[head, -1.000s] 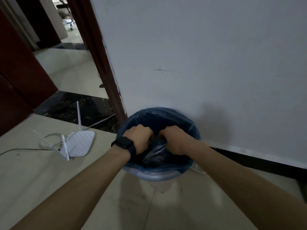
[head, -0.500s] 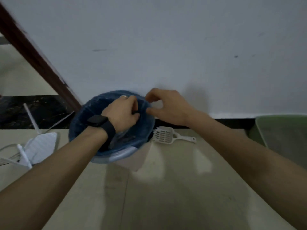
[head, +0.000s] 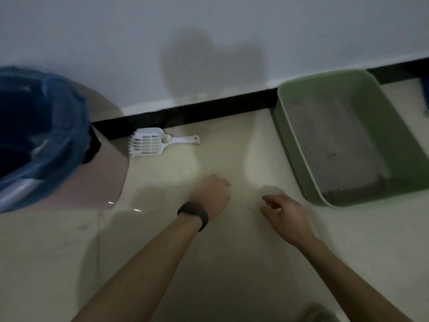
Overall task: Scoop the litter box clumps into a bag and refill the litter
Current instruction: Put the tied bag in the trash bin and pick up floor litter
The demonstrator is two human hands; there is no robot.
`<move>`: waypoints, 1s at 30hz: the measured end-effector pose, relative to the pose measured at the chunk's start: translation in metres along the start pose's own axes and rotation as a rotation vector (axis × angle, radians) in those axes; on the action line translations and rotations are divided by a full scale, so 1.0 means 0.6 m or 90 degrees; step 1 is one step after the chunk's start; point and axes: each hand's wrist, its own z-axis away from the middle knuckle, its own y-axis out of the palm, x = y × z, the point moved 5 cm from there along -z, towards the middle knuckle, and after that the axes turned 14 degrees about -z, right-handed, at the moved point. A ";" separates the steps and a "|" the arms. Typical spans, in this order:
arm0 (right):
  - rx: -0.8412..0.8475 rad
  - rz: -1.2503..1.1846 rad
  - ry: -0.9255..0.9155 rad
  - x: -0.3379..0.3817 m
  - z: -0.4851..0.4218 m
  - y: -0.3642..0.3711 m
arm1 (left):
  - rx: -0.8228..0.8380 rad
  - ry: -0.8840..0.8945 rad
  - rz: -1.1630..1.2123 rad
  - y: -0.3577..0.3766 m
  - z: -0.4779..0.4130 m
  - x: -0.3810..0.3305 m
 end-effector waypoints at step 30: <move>-0.088 -0.015 -0.358 -0.087 -0.041 0.050 | -0.330 0.110 0.086 0.097 -0.004 -0.045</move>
